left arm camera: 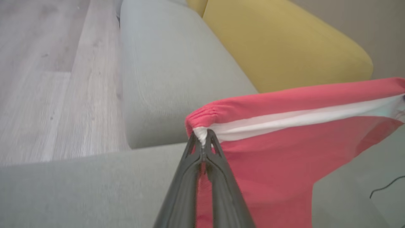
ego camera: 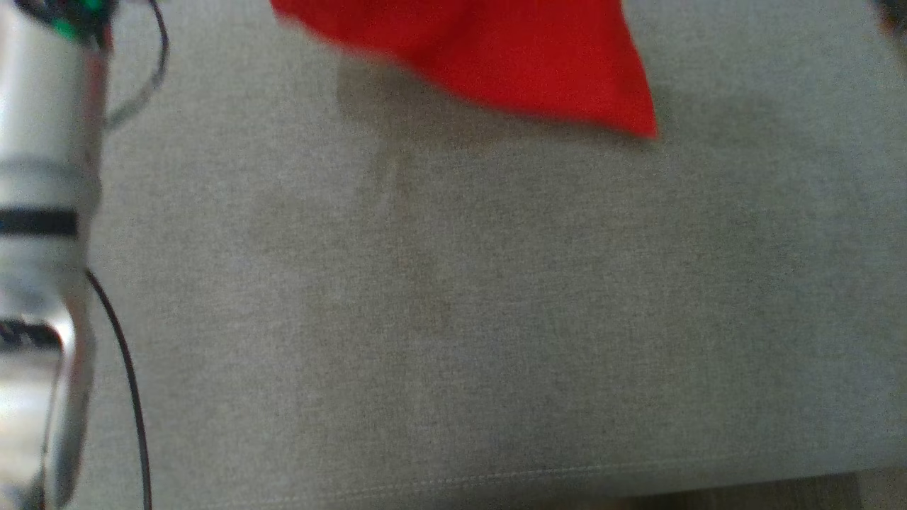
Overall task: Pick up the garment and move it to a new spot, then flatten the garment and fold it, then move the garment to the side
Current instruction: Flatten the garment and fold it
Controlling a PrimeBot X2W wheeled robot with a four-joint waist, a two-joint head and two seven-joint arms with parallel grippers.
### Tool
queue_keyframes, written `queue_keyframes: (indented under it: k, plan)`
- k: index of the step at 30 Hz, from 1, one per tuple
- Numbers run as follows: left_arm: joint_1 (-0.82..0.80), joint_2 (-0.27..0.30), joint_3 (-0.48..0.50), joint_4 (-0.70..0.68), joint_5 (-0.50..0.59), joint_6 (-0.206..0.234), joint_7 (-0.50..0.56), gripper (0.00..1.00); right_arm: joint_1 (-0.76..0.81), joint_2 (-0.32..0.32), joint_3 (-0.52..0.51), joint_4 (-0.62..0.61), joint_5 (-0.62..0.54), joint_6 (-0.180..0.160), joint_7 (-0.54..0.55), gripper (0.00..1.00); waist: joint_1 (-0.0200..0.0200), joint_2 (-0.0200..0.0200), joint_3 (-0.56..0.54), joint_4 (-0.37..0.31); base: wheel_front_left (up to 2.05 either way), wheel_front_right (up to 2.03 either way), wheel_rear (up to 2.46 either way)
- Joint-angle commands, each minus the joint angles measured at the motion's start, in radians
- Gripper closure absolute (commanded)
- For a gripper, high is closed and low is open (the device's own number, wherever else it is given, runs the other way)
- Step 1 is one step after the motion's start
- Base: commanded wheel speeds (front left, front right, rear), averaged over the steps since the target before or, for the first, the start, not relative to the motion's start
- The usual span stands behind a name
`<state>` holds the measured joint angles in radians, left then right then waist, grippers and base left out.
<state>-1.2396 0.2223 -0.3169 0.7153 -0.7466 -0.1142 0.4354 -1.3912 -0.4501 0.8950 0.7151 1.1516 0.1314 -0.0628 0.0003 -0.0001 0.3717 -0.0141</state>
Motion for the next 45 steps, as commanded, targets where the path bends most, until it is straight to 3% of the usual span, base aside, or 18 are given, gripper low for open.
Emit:
queue_keyframes:
  k: [1, 7, 13, 22, 32, 39, 45]
  plan:
    - [-0.098, 0.042, 0.029, -0.019, 0.017, -0.003, -0.034, 1.0, -0.063, -0.001, -0.014, -0.011, -0.015, -0.001, -0.043, 1.0, -0.0003, 0.0001, 0.025, 0.0, 0.0, 0.0, 0.0]
    - [-0.234, 0.018, 0.007, 0.081, 0.022, -0.014, -0.144, 1.0, -0.171, 0.001, 0.02, 0.025, -0.03, -0.001, -0.147, 1.0, -0.0003, 0.0001, 0.035, 0.002, 0.0, 0.0, 0.0]
    - [-0.141, 0.024, -0.129, 0.088, -0.05, -0.016, -0.121, 1.0, -0.075, -0.028, 0.146, 0.001, 0.017, -0.001, -0.103, 1.0, -0.0003, 0.0001, 0.02, 0.003, 0.0, 0.0, 0.0]
    - [0.174, 0.173, -0.388, -0.123, -0.254, -0.016, -0.072, 1.0, 0.201, -0.165, 0.336, -0.134, 0.129, -0.001, -0.014, 1.0, -0.0003, 0.0001, -0.067, -0.005, 0.0, 0.0, 0.0]
    - [0.429, 0.37, -0.606, -0.424, -0.493, -0.016, 0.038, 1.0, 0.473, -0.308, 0.383, -0.328, 0.186, -0.001, 0.19, 1.0, -0.0003, 0.0001, -0.243, -0.025, 0.0, 0.0, 0.0]
    - [0.55, 0.463, -0.667, -0.548, -0.577, -0.016, 0.084, 1.0, 0.609, -0.406, 0.384, -0.463, 0.217, -0.001, 0.277, 1.0, -0.0003, 0.0001, -0.32, -0.038, 0.0, 0.0, 0.0]
    - [0.611, 0.513, -0.649, -0.639, -0.677, -0.01, 0.11, 1.0, 0.649, -0.506, 0.364, -0.558, 0.277, -0.001, 0.295, 1.0, -0.0003, 0.0001, -0.334, -0.026, 0.0, 0.0, 0.0]
